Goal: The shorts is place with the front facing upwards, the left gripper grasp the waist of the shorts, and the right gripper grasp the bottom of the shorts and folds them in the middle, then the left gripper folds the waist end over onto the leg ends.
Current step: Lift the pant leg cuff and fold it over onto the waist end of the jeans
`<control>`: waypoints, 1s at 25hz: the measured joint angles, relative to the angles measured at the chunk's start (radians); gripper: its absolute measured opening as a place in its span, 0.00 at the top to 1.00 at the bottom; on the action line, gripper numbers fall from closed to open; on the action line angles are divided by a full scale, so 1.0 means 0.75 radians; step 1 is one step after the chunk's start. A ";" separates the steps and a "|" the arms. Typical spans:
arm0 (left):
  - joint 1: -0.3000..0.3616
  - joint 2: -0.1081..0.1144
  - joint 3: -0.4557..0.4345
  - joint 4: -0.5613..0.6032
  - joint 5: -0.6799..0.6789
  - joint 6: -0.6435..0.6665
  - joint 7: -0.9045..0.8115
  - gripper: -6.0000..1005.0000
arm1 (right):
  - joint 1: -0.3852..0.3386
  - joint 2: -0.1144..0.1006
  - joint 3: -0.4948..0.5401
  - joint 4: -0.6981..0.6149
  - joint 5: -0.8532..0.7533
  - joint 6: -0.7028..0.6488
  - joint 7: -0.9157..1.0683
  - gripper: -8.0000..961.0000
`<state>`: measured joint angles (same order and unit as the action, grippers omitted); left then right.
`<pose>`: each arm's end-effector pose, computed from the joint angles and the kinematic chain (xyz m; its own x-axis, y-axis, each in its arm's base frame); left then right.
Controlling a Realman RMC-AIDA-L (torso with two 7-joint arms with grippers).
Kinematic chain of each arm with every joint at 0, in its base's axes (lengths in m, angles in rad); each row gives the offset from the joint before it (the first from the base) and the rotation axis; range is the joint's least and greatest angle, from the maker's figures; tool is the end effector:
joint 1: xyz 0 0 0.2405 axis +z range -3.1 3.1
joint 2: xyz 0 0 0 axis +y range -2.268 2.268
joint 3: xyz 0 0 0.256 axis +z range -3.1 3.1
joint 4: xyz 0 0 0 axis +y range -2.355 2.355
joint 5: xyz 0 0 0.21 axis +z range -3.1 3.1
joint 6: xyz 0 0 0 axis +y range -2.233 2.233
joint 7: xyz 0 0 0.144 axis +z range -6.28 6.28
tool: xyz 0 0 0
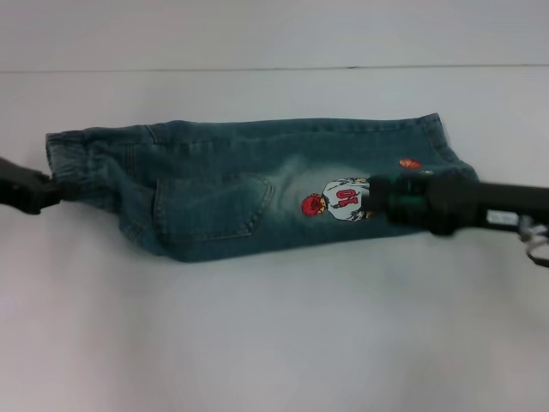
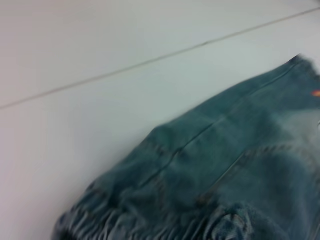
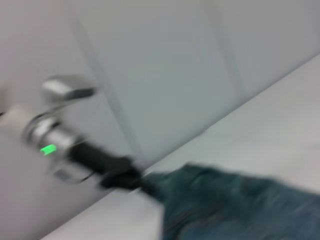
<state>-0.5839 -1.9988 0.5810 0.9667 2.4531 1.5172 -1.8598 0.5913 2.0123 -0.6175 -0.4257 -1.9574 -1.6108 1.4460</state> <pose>-0.2966 0.3639 0.0877 0.7483 0.6235 0.2265 0.6562 -0.6458 -0.3902 0.2595 0.3295 -0.0020 0.6407 -0.4818 -0.5978 -0.5746 -0.8173 0.0428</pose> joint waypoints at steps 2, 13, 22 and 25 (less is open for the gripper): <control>-0.010 0.002 0.001 0.000 -0.039 0.024 0.005 0.92 | 0.000 0.046 0.044 0.032 0.058 0.134 -0.064 0.45; -0.099 0.018 0.008 -0.009 -0.403 0.182 0.022 0.95 | 0.198 0.129 0.104 0.588 0.590 0.729 -0.795 0.71; -0.199 0.010 0.019 -0.036 -0.555 0.233 0.024 0.96 | 0.440 0.145 0.199 0.888 0.604 0.984 -1.111 0.99; -0.224 0.008 0.036 -0.038 -0.572 0.237 0.024 0.96 | 0.483 0.145 0.267 0.950 0.514 1.035 -1.125 0.99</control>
<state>-0.7516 -1.9929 0.6082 0.9383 2.0239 1.6950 -1.8415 0.9537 2.1211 -0.4171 0.2868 -1.5717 -0.8344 0.6020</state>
